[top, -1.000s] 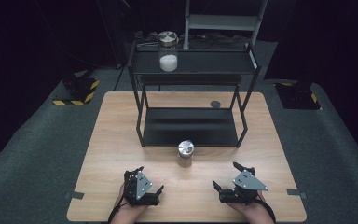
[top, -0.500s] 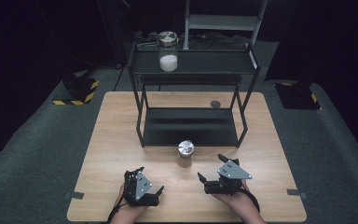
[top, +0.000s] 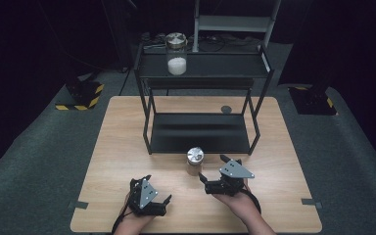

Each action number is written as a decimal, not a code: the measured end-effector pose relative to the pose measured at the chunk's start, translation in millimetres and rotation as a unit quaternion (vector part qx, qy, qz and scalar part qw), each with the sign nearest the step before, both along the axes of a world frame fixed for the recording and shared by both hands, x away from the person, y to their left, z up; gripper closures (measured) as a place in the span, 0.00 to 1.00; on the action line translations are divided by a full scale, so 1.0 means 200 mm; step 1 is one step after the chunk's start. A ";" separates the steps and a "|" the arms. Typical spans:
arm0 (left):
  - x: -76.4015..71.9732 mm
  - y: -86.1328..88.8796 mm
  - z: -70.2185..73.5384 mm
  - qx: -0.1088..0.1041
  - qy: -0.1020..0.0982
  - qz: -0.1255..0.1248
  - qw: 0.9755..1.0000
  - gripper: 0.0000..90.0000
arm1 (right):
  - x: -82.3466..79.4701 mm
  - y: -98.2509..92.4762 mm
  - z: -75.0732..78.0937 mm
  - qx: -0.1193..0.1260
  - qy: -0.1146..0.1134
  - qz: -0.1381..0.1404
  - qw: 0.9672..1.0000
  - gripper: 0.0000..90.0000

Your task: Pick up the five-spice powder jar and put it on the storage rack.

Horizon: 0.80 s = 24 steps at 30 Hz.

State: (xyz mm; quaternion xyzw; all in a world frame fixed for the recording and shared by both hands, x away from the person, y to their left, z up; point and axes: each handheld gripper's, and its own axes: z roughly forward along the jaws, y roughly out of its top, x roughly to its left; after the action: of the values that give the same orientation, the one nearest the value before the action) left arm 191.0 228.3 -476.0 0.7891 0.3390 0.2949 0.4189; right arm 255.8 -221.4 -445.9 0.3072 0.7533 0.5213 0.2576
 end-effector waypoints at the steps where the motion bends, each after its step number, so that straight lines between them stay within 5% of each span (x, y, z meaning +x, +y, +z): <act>1: 0.00 0.00 0.00 0.000 0.000 0.000 1.000 0.01 | 0.01 0.00 0.00 0.001 0.000 0.001 1.000 0.00; 24: 0.00 0.02 -0.01 -0.007 -0.003 -0.003 1.000 0.01 | 0.15 0.12 -0.07 0.043 0.016 0.013 0.999 0.03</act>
State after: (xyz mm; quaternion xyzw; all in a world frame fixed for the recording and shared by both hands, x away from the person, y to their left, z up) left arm 190.1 231.6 -477.2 0.7862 0.3378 0.2935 0.4262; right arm 286.0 -197.6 -460.1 0.3163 0.7384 0.5515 0.2250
